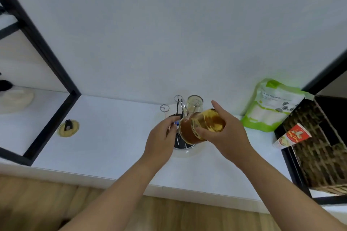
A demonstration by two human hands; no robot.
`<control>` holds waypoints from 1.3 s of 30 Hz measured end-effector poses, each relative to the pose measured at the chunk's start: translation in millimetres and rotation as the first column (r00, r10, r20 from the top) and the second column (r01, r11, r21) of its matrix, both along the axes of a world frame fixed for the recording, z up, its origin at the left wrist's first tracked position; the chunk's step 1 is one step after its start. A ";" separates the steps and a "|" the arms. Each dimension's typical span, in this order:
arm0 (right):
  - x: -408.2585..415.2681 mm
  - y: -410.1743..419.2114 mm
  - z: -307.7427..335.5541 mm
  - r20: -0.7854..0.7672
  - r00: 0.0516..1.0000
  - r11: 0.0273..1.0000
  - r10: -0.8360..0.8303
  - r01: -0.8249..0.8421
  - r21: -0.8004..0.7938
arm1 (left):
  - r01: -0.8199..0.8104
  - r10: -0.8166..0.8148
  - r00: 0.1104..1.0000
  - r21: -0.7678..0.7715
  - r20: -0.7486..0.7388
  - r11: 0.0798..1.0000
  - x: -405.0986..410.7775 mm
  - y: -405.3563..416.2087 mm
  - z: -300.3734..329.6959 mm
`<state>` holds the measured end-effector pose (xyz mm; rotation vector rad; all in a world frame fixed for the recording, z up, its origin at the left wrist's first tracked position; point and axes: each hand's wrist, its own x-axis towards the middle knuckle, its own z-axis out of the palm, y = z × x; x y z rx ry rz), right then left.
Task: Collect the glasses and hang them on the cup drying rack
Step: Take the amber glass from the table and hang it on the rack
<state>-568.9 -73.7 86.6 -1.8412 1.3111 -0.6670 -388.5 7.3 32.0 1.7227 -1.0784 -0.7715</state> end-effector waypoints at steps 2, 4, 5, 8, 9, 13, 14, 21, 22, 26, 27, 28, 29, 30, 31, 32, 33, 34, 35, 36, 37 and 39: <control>3.2 -2.4 -10.7 -0.093 0.995 0.997 0.039 -0.045 -0.064 | 0.047 -0.044 0.994 -0.022 0.104 0.999 -3.1 3.9 -13.7; 6.7 -5.5 -20.5 -0.140 0.988 0.993 0.063 -0.077 -0.095 | 0.099 -0.093 0.983 -0.029 0.157 0.995 -7.6 7.1 -23.1; 8.1 -7.3 -25.0 -0.156 0.985 0.991 0.074 -0.091 -0.101 | 0.120 -0.111 0.978 -0.040 0.174 0.992 -10.2 8.1 -27.3; 12.4 -11.1 -36.1 -0.214 0.972 0.984 0.095 -0.124 -0.125 | 0.137 -0.117 0.970 -0.080 0.211 0.987 -18.1 6.8 -37.4; 13.9 -12.2 -38.6 -0.225 0.969 0.984 0.099 -0.129 -0.126 | 0.129 -0.107 0.969 -0.085 0.220 0.988 -20.8 5.3 -39.1; 20.1 -15.9 -46.6 -0.252 0.961 0.982 0.113 -0.147 -0.119 | 0.072 -0.047 0.965 -0.087 0.260 0.994 -30.2 -3.0 -46.8; 21.1 -16.9 -48.2 -0.260 0.958 0.981 0.117 -0.153 -0.121 | 0.058 -0.034 0.965 -0.086 0.259 0.995 -31.7 -5.0 -48.9; 27.0 -25.0 -58.6 -0.316 0.939 0.974 0.135 -0.185 -0.133 | -0.029 0.052 0.977 -0.115 0.207 0.993 -38.3 -21.0 -58.6; 27.8 -26.1 -59.6 -0.325 0.935 0.973 0.140 -0.191 -0.131 | -0.048 0.071 0.977 -0.118 0.202 0.992 -39.9 -23.0 -59.7; 30.2 -28.6 -64.0 -0.385 0.911 0.961 0.152 -0.227 -0.159 | -0.105 0.133 0.969 -0.143 0.207 0.984 -43.6 -28.6 -66.7; 30.2 -29.1 -65.7 -0.399 0.904 0.958 0.152 -0.234 -0.166 | -0.115 0.145 0.965 -0.147 0.219 0.983 -43.9 -29.7 -68.6; 29.9 -29.8 -67.3 -0.415 0.897 0.956 0.153 -0.240 -0.167 | -0.123 0.155 0.958 -0.146 0.241 0.982 -44.6 -30.6 -70.7; 29.5 -31.1 -69.4 -0.430 0.889 0.955 0.156 -0.247 -0.166 | -0.131 0.165 0.948 -0.140 0.272 0.981 -45.3 -31.5 -73.1; 29.3 -32.3 -71.1 -0.445 0.881 0.953 0.161 -0.256 -0.162 | -0.140 0.175 0.935 -0.132 0.308 0.981 -46.4 -32.3 -75.6; 29.0 -33.3 -73.1 -0.456 0.875 0.951 0.166 -0.264 -0.159 | -0.150 0.187 0.920 -0.129 0.346 0.980 -47.3 -32.8 -77.6; 28.9 -34.0 -74.8 -0.463 0.870 0.949 0.170 -0.270 -0.160 | -0.155 0.196 0.903 -0.137 0.381 0.978 -47.8 -33.2 -79.7; 28.8 -34.6 -77.0 -0.469 0.866 0.947 0.173 -0.276 -0.162 | -0.147 0.199 0.889 -0.154 0.413 0.977 -47.5 -33.7 -82.3; 29.0 -34.8 -78.0 -0.473 0.863 0.944 0.178 -0.285 -0.164 | -0.130 0.193 0.875 -0.168 0.443 0.977 -46.4 -33.5 -84.8; 29.4 -35.1 -78.8 -0.476 0.860 0.942 0.184 -0.293 -0.164 | -0.109 0.177 0.864 -0.167 0.472 0.980 -44.6 -33.0 -87.2; 30.0 -35.5 -79.3 -0.482 0.855 0.940 0.191 -0.300 -0.160 | -0.087 0.154 0.852 -0.154 0.500 0.984 -42.8 -31.5 -89.2; 30.8 -36.1 -79.2 -0.493 0.848 0.939 0.197 -0.307 -0.153 | -0.069 0.132 0.841 -0.138 0.524 0.988 -40.8 -29.9 -90.7; 32.7 -36.1 -78.7 -0.519 0.829 0.934 0.210 -0.326 -0.143 | -0.049 0.112 0.820 -0.126 0.561 0.991 -37.9 -25.4 -94.3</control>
